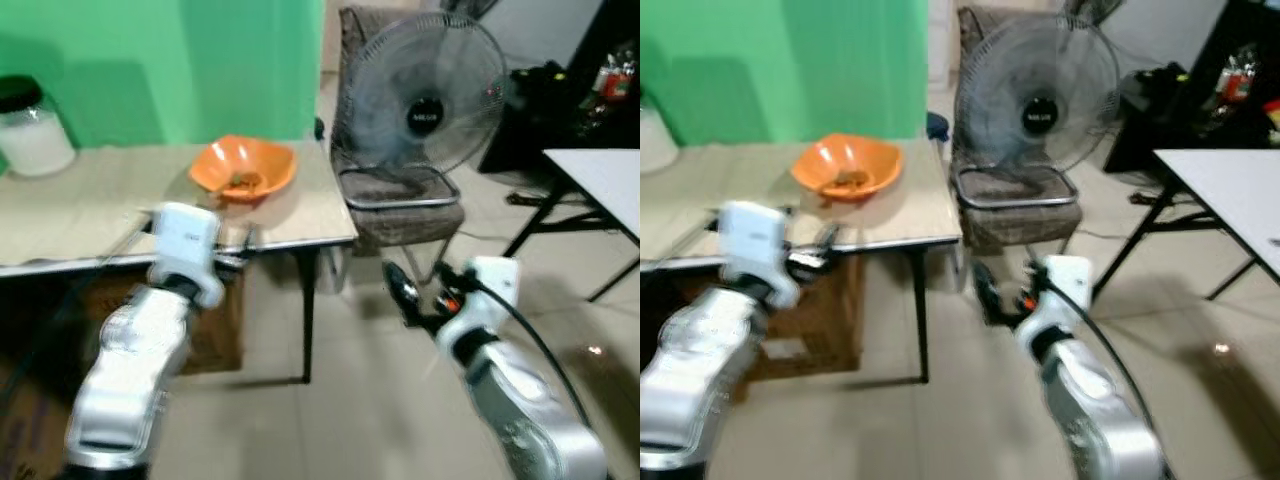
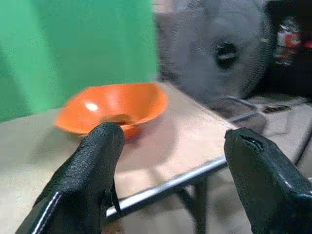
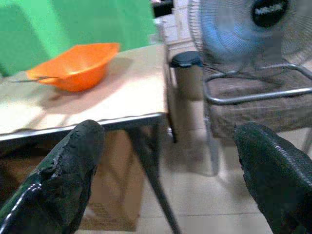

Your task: Setting the table

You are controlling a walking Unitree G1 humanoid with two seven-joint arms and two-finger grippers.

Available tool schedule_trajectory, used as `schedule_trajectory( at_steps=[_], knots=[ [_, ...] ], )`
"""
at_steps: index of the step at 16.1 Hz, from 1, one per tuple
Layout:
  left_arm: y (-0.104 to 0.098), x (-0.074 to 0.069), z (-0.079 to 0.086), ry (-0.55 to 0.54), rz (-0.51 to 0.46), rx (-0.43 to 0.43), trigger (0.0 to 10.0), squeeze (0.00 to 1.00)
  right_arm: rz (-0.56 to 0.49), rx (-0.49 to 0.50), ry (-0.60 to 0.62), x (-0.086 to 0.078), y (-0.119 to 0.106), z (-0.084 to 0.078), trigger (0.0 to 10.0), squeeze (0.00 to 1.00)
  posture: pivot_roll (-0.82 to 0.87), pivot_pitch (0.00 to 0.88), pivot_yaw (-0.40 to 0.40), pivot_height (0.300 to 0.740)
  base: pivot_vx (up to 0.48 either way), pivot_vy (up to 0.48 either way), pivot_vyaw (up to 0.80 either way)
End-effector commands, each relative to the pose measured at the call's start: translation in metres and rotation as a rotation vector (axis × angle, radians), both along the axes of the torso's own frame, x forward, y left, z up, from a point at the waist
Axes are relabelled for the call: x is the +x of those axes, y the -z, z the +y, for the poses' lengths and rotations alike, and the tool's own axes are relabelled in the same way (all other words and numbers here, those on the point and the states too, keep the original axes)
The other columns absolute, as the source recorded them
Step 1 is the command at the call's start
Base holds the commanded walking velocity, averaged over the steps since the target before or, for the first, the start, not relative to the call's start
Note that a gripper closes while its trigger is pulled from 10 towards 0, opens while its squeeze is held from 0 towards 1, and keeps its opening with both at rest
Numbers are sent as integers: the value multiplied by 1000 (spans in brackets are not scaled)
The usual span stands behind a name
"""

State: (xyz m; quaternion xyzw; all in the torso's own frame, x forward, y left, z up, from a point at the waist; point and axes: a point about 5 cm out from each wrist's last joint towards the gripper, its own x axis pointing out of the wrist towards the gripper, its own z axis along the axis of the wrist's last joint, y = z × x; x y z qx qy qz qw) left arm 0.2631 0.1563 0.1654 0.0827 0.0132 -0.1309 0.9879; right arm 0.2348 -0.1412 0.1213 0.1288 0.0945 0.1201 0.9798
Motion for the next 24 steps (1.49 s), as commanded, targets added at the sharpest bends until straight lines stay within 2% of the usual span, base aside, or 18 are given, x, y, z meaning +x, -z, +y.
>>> schedule_trajectory(
  at_steps=[1, 11, 16, 20, 23, 24],
  knots=[
    [-4, 0, 7, -19, -17, 19, 10000, 0, -13, 0, -10, 2, -2, 4, 10000, 0, -74, 0, -46, 740, 281, 0, 0],
    [-5, 2, 5, 15, -15, 36, 10000, 0, -50, 3, 49, 12, -10, -14, 10000, 0, -75, 0, -30, 740, 282, 0, 0],
    [-9, 3, 5, 37, -24, 58, 10000, 0, -43, 27, 48, 13, -8, -13, 10000, 0, -69, 0, -20, 740, 291, 0, 625],
    [-11, 8, 2, 79, -19, 71, 10000, 0, -51, 61, 100, 10, -9, -19, 10000, 0, -85, 0, 35, 740, 292, 0, 0],
    [-11, 11, -1, 120, -12, 77, 10000, 0, -57, 59, 133, 7, -9, -22, 10000, 0, -93, 0, 60, 740, 295, 0, 0],
    [-10, 11, -3, 133, 0, 55, 10000, 0, -41, 36, 148, 7, -9, -25, 10000, 0, -100, 0, 70, 740, 296, 0, 0]
  ],
)
